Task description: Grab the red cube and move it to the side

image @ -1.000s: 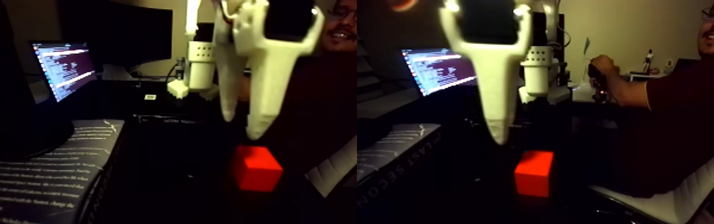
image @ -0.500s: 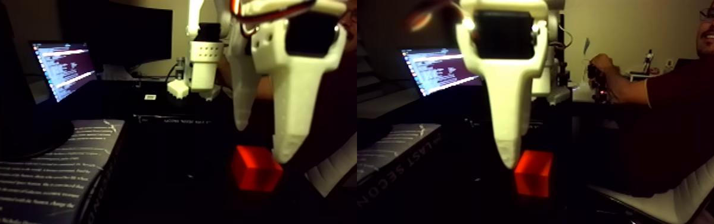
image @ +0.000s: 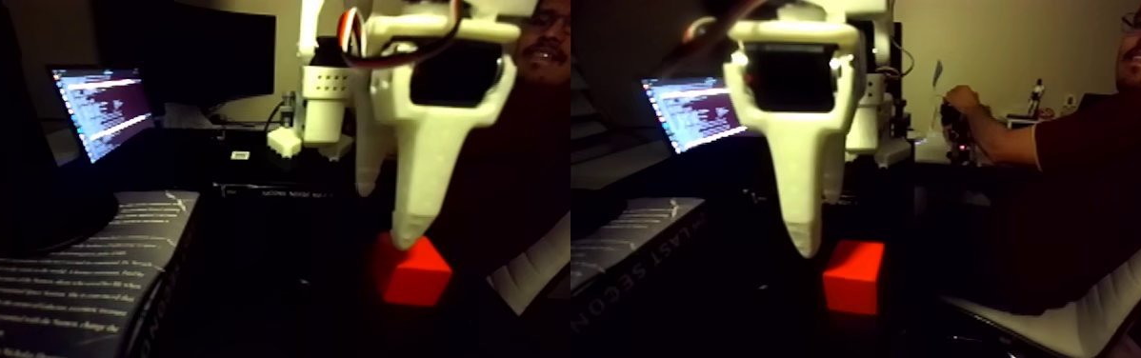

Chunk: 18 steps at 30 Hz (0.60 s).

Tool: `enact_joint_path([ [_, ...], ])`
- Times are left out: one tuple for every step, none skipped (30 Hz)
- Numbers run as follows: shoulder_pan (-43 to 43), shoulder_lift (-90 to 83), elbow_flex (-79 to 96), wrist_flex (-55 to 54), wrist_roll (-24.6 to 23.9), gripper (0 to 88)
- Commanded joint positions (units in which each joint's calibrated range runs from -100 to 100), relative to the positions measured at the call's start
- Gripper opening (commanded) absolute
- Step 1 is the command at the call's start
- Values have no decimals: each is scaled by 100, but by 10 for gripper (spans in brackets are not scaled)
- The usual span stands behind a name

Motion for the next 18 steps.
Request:
enact_joint_path([
  [27,-12,-196,59,47,270],
  [35,-12,-196,59,47,289],
  [60,-12,-196,59,47,317],
  [102,-12,-196,59,53,349],
  [135,-12,-196,59,58,379],
  [144,-12,-196,59,101,398],
  [144,-4,-196,59,155,418],
  [152,5,-196,51,172,436],
  [210,38,-205,34,177,446],
  [252,89,-233,34,182,453],
  [277,147,-305,42,182,455],
  [302,198,-360,59,182,454],
  [352,231,-369,93,182,454],
  [393,265,-378,169,204,454],
  [402,299,-387,211,204,454],
  [410,324,-378,194,204,454],
  [410,349,-369,177,209,454],
  [410,366,-369,186,209,454],
])
